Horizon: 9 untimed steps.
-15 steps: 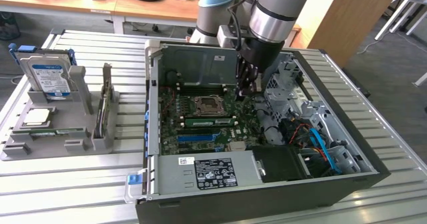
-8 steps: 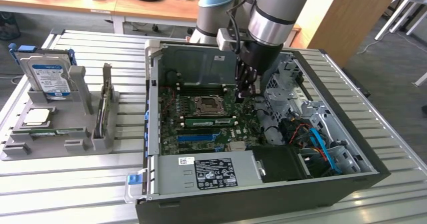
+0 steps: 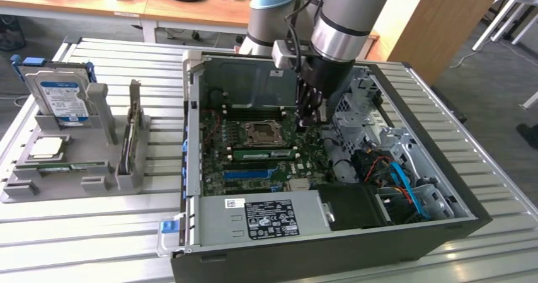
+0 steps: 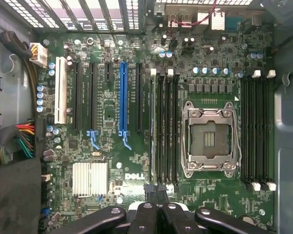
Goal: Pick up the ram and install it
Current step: 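Press down the ram until it locks into place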
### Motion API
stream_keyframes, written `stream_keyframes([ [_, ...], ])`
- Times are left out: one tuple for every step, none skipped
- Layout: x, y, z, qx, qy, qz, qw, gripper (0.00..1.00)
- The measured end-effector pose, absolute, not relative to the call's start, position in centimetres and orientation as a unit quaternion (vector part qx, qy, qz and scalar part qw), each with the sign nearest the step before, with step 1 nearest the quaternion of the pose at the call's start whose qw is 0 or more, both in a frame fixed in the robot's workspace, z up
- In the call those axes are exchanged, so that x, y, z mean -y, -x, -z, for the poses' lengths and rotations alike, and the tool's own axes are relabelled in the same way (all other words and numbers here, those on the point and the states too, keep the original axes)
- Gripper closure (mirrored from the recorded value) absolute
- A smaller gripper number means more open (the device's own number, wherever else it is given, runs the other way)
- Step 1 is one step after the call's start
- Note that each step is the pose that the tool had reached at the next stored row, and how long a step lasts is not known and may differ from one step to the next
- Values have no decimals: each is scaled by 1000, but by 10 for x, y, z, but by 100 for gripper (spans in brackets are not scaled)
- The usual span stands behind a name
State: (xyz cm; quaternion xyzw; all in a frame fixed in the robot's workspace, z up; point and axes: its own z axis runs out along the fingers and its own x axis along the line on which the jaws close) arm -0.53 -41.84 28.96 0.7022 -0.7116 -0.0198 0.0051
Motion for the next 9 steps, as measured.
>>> stream_keyframes([
  [418,5,-288,712,-702,20,5,89],
  [418,5,-287,712,-702,20,5,89],
  [418,5,-286,712,-702,20,5,89],
  [418,5,-285,712,-702,20,5,89],
  [418,5,-284,712,-702,20,5,89],
  [418,5,-283,712,-702,20,5,89],
  [418,5,-281,712,-702,20,5,89],
  [418,5,-280,712,-702,20,5,89],
  [418,5,-279,712,-702,20,5,89],
])
